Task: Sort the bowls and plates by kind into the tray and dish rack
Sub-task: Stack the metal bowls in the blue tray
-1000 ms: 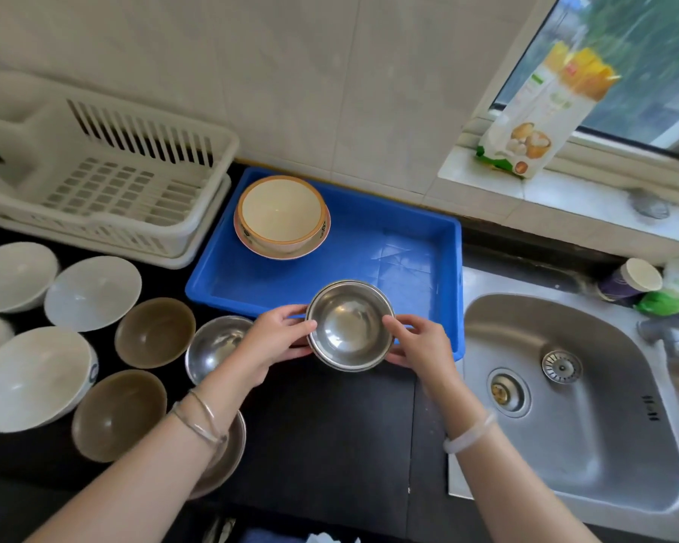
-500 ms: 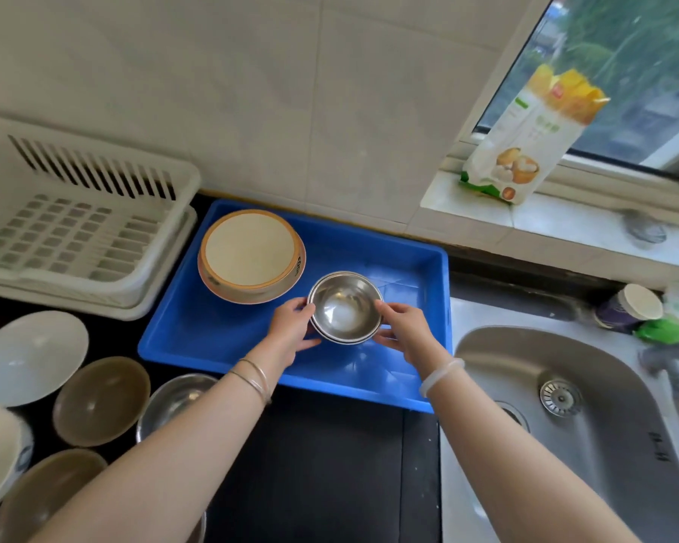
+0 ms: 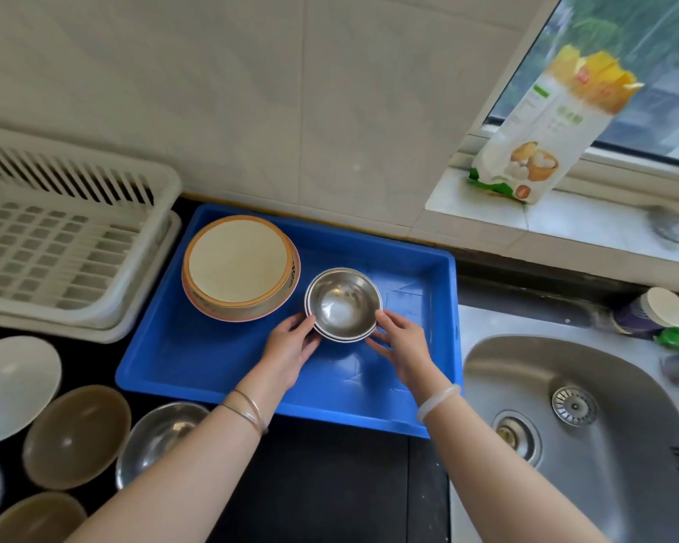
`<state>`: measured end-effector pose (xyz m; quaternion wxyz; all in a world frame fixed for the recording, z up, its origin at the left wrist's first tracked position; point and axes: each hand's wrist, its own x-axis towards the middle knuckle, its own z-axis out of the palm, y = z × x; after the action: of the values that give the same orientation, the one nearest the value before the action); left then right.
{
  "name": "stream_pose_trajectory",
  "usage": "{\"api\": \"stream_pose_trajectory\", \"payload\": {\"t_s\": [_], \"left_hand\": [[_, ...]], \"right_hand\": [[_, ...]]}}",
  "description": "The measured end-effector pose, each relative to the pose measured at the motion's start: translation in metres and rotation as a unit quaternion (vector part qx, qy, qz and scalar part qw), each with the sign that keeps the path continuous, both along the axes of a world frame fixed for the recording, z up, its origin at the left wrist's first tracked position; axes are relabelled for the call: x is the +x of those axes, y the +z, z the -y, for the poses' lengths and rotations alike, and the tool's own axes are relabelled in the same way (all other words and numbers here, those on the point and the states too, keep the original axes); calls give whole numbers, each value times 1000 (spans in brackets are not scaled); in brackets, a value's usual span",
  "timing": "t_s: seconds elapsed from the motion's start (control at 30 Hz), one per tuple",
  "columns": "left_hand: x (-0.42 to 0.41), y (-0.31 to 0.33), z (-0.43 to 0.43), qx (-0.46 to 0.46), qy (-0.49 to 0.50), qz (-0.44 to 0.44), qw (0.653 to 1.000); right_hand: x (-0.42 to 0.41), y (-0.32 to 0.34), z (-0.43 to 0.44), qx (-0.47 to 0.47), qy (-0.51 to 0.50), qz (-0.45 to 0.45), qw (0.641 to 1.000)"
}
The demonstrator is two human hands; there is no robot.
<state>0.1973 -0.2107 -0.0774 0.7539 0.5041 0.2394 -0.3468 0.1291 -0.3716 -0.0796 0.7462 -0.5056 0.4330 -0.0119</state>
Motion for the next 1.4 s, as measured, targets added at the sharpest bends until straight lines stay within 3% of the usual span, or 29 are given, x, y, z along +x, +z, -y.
{"api": "stream_pose_trajectory", "payload": {"t_s": [0.33, 0.93, 1.2, 1.4], "left_hand": [[10, -4, 17, -65, 35, 3, 997], [20, 1, 34, -35, 98, 9, 995], [-16, 14, 8, 85, 27, 80, 993], [-58, 40, -47, 205, -48, 225, 951]], "right_hand": [[31, 0, 0, -6, -43, 16, 999], [46, 4, 2, -33, -18, 13, 999], [8, 34, -11, -121, 39, 3, 992], [-44, 66, -51, -172, 147, 17, 974]]}}
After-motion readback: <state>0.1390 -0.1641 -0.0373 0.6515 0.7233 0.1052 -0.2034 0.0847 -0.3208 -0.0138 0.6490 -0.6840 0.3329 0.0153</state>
